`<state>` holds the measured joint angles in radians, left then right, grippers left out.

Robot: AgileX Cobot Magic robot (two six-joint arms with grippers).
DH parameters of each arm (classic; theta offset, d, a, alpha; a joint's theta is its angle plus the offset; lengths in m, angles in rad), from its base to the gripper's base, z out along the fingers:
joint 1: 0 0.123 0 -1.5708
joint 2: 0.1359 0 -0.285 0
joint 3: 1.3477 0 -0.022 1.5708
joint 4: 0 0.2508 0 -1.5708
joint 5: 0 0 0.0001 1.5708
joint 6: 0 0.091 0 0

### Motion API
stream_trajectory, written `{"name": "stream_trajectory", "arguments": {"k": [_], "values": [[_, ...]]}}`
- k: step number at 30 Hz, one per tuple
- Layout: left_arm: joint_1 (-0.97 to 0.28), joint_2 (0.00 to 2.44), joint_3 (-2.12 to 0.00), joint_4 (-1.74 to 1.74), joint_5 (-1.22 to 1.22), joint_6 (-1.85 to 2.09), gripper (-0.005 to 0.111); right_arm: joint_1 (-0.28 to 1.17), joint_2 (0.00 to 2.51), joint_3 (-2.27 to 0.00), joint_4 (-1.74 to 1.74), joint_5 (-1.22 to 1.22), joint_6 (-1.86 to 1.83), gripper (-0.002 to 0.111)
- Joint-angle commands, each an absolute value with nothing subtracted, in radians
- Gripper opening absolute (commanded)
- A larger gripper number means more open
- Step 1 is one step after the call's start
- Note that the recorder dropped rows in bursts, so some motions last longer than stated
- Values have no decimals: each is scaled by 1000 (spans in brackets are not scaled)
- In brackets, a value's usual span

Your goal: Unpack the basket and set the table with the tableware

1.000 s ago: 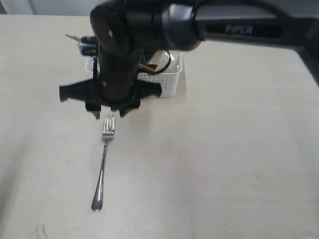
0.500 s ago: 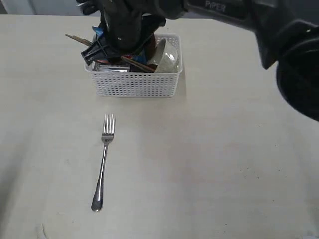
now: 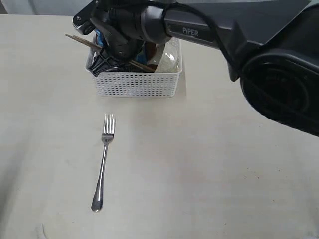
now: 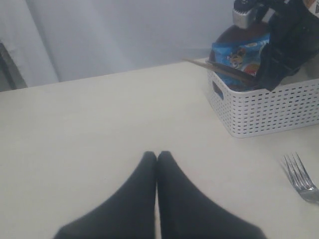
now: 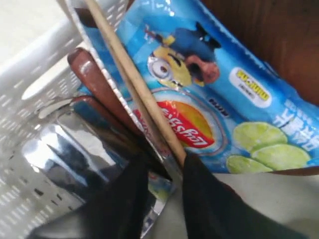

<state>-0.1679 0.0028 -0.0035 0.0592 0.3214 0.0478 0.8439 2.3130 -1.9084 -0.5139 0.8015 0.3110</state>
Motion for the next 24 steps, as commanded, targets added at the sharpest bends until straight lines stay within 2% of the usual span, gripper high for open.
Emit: {"name": "stream_trajectory", "arguments": {"k": [1, 6, 13, 14, 17, 21, 24], "values": [[-175, 0, 0, 48, 320, 49, 0, 837, 2322, -1911, -521, 802, 302, 13], [-175, 0, 0, 48, 320, 49, 0, 837, 2320, -1911, -525, 804, 299, -1], [-175, 0, 0, 48, 320, 49, 0, 839, 2292, -1916, -529, 791, 287, 0], [-175, 0, 0, 48, 320, 49, 0, 839, 2287, -1918, -529, 791, 285, 2], [-175, 0, 0, 48, 320, 49, 0, 839, 2266, -1920, -525, 771, 285, 16], [-175, 0, 0, 48, 320, 49, 0, 839, 2250, -1920, -483, 760, 273, 42], [-175, 0, 0, 48, 320, 49, 0, 839, 2250, -1920, -414, 756, 210, 45]]}}
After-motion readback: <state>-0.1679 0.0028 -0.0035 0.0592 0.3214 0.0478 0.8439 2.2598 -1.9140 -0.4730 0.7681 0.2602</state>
